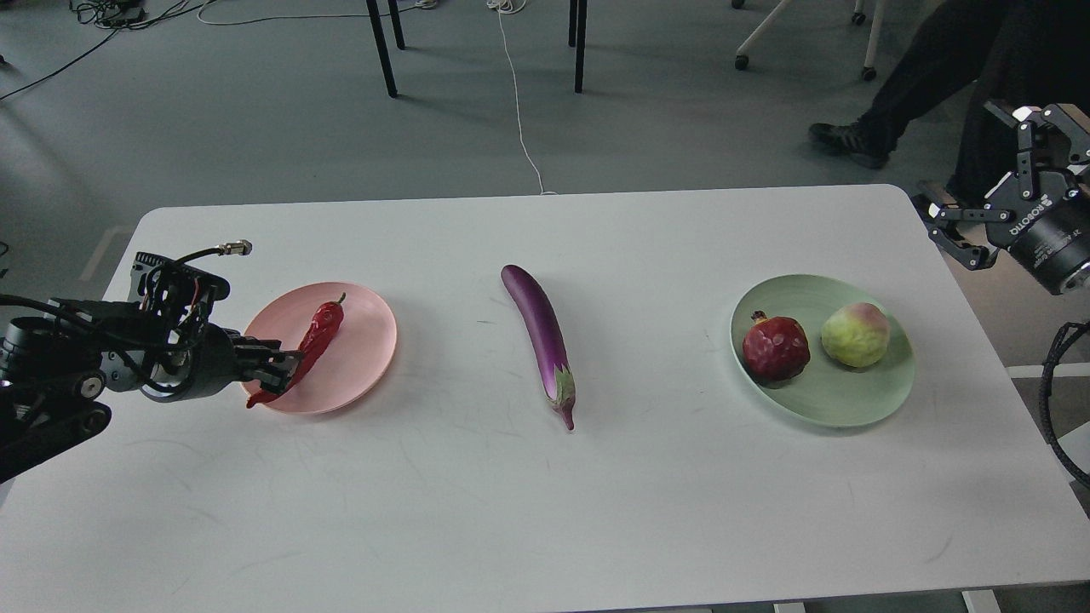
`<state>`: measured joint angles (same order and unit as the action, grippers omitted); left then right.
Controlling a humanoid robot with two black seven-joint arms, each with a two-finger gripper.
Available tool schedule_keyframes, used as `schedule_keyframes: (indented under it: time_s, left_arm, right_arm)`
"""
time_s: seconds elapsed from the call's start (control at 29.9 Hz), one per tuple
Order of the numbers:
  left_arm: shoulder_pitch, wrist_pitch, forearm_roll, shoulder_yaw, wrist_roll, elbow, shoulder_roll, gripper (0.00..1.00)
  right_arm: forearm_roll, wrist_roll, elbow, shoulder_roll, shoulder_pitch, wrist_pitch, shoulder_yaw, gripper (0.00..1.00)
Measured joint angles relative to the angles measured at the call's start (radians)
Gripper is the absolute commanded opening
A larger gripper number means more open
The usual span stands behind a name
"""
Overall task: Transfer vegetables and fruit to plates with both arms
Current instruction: 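Lift the chili and lay it on the pink plate, releasing, then move the left gripper to the purple eggplant and grasp it, then carry the eggplant onto the pink plate over the chili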
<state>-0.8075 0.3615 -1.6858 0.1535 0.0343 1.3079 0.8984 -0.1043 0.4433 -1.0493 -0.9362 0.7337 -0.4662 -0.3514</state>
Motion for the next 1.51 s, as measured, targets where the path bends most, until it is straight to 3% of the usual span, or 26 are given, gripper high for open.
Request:
schedule_keyframes:
  time_s: [0.13,0.23,0.5,0.64,0.97,1.51]
  left_arm:
    - [-0.026,-0.005,0.058,0.016,0.003,-0.001,-0.001,0.87]
    - [-0.117,0.0,0.107,0.038,0.0,0.004,-0.028,0.87]
    - [-0.307,0.016,0.121,0.032,-0.032,-0.001,-0.272,0.87]
    - [-0.314,0.039,0.112,0.02,-0.107,-0.037,-0.384,0.87]
    - [-0.308,0.074,0.107,-0.055,-0.242,-0.098,-0.574,0.87]
    - [-0.244,0.075,0.112,-0.089,-0.307,-0.333,-0.801,0.87]
  right_arm:
    - [0.0,0.0,0.001,-0.007,-0.002,-0.003,0.0,0.98]
    - [0.0,0.004,0.006,-0.02,-0.003,-0.011,-0.008,0.98]
    - [-0.004,0.001,0.015,-0.036,-0.006,-0.022,-0.041,0.98]
    - [-0.008,0.002,0.025,-0.036,-0.009,-0.023,-0.041,0.98]
    - [-0.011,0.006,0.038,-0.041,-0.012,-0.023,-0.038,0.98]
    - [0.0,-0.003,0.035,-0.043,-0.021,-0.02,-0.021,0.98]
